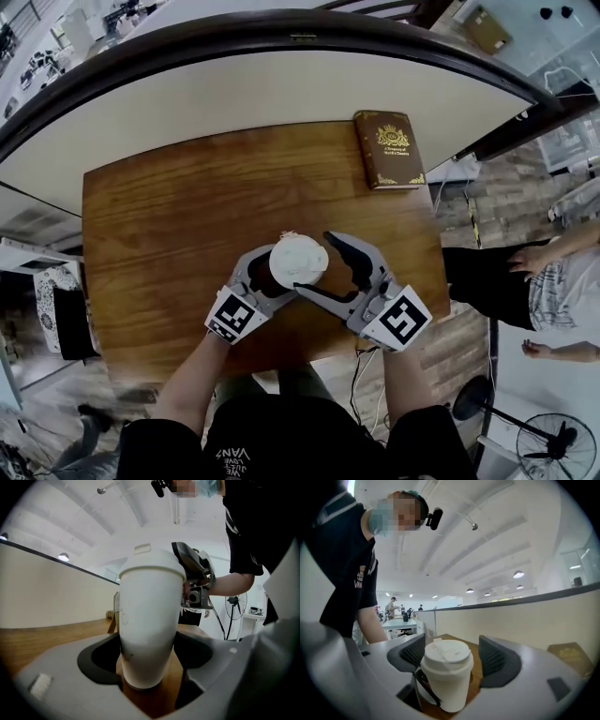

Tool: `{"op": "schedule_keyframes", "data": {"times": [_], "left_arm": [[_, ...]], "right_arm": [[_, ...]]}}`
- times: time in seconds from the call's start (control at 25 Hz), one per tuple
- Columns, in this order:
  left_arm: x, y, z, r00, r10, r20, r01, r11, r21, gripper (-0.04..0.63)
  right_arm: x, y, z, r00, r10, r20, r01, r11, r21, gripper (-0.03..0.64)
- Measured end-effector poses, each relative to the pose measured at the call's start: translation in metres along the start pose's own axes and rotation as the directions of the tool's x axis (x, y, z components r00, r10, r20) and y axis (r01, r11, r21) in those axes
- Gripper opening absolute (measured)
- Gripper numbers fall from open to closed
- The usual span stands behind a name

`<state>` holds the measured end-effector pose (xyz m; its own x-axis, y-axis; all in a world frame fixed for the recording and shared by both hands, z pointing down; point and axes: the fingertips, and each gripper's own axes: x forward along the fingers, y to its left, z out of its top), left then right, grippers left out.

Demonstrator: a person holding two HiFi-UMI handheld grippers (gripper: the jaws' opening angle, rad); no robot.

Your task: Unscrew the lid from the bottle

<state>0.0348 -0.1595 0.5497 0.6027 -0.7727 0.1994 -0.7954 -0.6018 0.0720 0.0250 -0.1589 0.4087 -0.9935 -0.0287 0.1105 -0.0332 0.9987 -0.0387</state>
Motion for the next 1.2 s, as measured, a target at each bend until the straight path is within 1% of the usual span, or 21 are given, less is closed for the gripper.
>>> {"op": "schedule_keyframes", "data": {"times": [0.08,0.16,0.24,0.36,0.44,0.48,0.72,0.88,1.04,1.12,1.2], "left_arm": [[0.000,0.000,-0.001,1.000,0.000,-0.003,0.000,1.000,-0.004,0.360],[0.000,0.001,-0.001,1.000,-0.001,-0.008,0.001,1.000,-0.006,0.360],[0.000,0.001,-0.001,1.000,0.001,-0.011,-0.001,1.000,-0.008,0.360],[0.001,0.001,-0.002,1.000,0.006,-0.015,-0.006,1.000,-0.014,0.360],[0.001,0.002,-0.003,1.000,0.007,-0.017,-0.008,1.000,-0.015,0.360],[0.001,0.001,-0.003,1.000,0.007,-0.018,-0.007,1.000,-0.016,0.360],[0.001,0.001,-0.002,1.000,0.005,-0.019,-0.005,1.000,-0.018,0.360],[0.001,0.000,-0.002,1.000,0.000,-0.019,0.000,1.000,-0.017,0.359],[0.001,0.000,-0.002,1.000,-0.009,-0.020,0.009,1.000,-0.012,0.357],[0.001,-0.001,-0.003,1.000,-0.015,-0.020,0.015,1.000,-0.010,0.356],[0.001,-0.002,-0.003,1.000,-0.019,-0.020,0.019,1.000,-0.008,0.354]], "right_arm": [[-0.002,0.004,-0.002,0.995,-0.104,0.004,0.104,0.995,0.006,0.325],[-0.003,0.007,-0.003,0.979,-0.206,0.009,0.206,0.978,0.023,0.325],[-0.003,0.008,-0.006,0.952,-0.306,0.002,0.305,0.951,0.053,0.331],[-0.003,0.009,-0.013,0.903,-0.430,-0.025,0.430,0.898,0.089,0.339],[-0.001,0.009,-0.016,0.875,-0.482,-0.039,0.484,0.871,0.089,0.339],[0.000,0.009,-0.017,0.867,-0.497,-0.043,0.499,0.862,0.088,0.339],[0.007,0.008,-0.020,0.847,-0.529,-0.051,0.531,0.846,0.056,0.339],[0.008,0.006,-0.021,0.850,-0.525,-0.046,0.525,0.851,0.008,0.339],[0.008,0.005,-0.019,0.870,-0.493,-0.024,0.493,0.870,0.009,0.337],[0.007,0.005,-0.019,0.891,-0.454,-0.015,0.454,0.891,0.011,0.337],[0.006,0.005,-0.019,0.917,-0.398,-0.009,0.398,0.917,0.009,0.337]]}}
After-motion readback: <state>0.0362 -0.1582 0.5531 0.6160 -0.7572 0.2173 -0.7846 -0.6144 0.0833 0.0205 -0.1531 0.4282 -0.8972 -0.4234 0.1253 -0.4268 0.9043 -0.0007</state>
